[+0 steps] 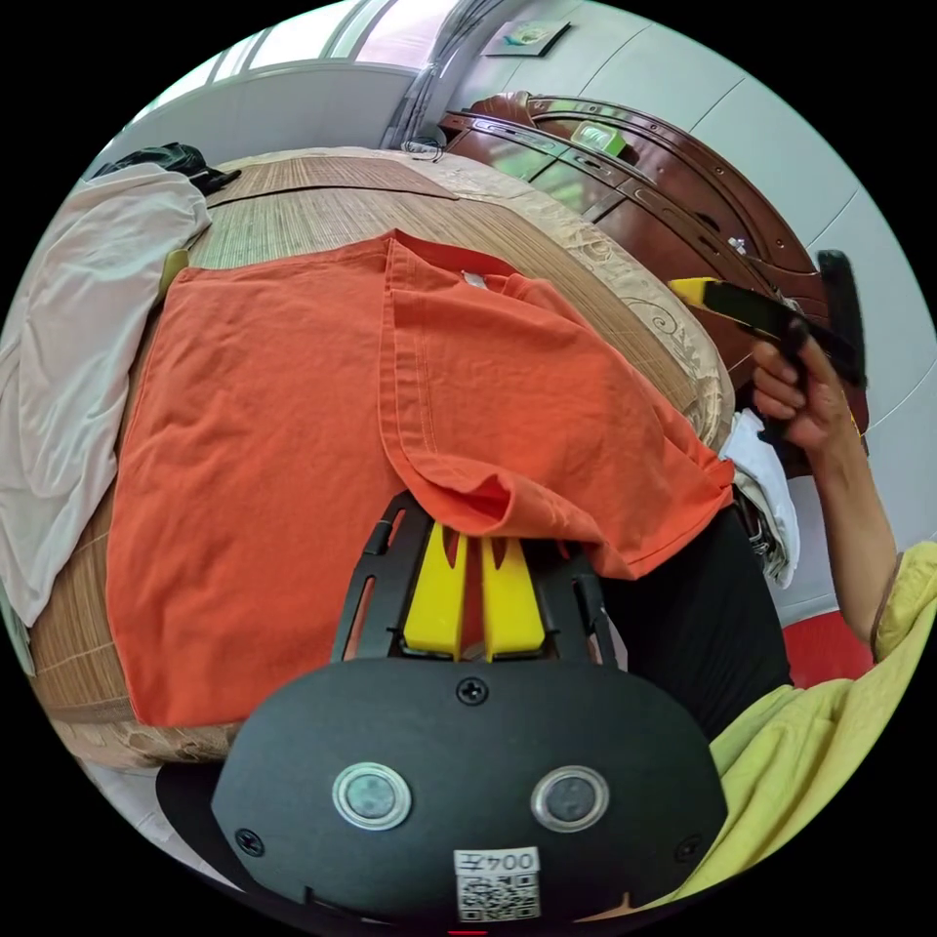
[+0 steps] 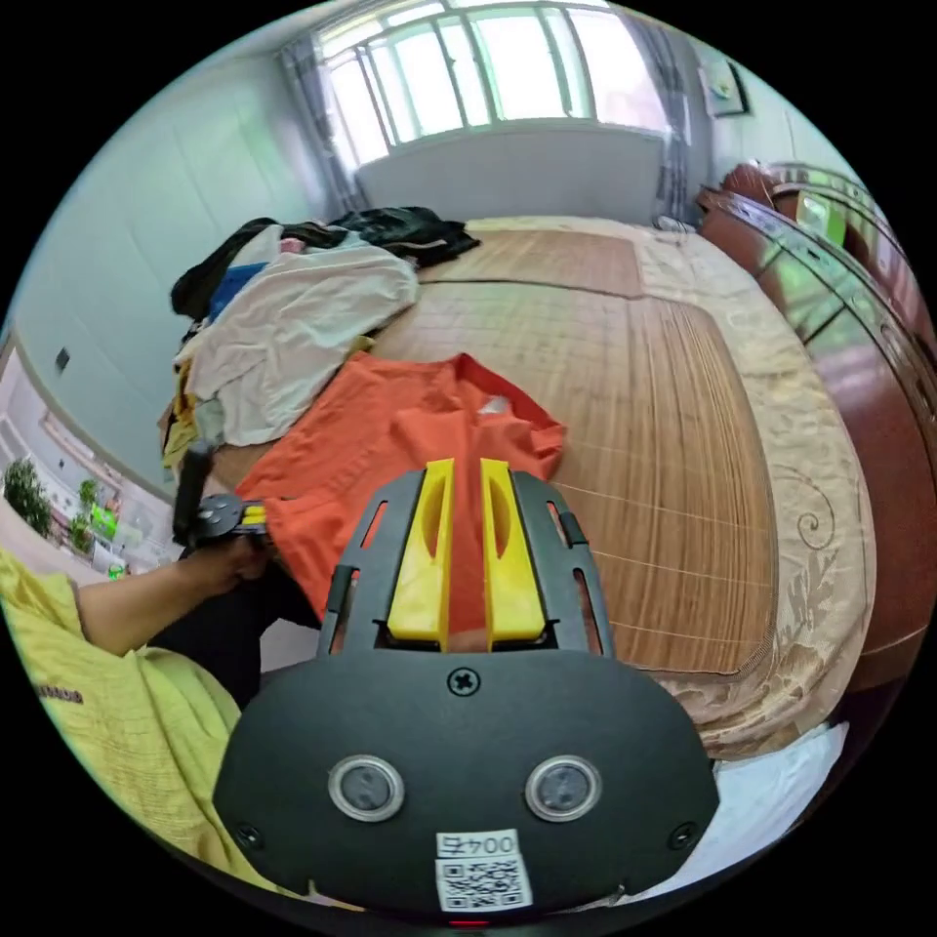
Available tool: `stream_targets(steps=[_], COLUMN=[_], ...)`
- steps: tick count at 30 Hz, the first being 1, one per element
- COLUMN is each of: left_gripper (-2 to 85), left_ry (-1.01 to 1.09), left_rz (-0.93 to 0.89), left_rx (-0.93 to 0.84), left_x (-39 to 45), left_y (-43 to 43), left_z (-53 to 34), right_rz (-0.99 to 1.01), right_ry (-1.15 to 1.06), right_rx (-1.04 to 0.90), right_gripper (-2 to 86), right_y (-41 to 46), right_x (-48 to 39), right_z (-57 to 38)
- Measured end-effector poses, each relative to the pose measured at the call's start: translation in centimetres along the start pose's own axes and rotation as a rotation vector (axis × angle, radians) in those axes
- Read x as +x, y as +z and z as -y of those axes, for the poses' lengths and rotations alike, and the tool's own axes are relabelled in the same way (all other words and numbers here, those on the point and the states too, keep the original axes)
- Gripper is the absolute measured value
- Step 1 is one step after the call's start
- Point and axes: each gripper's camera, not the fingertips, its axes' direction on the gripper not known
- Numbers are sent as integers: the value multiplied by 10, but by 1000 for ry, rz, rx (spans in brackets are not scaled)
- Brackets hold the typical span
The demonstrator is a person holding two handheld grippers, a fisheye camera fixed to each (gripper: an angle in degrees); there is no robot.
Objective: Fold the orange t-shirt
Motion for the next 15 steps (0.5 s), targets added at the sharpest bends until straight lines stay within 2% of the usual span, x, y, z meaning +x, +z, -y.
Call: stream_targets(steps=[4, 8, 10, 12, 13, 15], left_gripper=[3, 3, 3, 2, 2, 2], left_ry=[-10, -11, -16, -22, -22, -22], left_rz=[-6, -8, -16, -21, -22, -23], left_rx=[2, -5, -10, -11, -10, -9], left_x=[-12, -23, -31, -38, -43, -49], left_y=[-7, -14, -19, -23, -26, -31], left_z=[-5, -8, -11, -14, -16, -19], right_rz=[69, 151, 82, -89, -121, -310], right_ry=[62, 54, 7, -9, 3, 121], right_rx=[-164, -242, -208, -143, -126, -52], right_gripper=[96, 48, 22, 8, 5, -1], right_y=[55, 87, 78, 55, 51, 35], right_x=[40, 48, 41, 39, 42, 64], right_z=[18, 21, 20, 16, 14, 6])
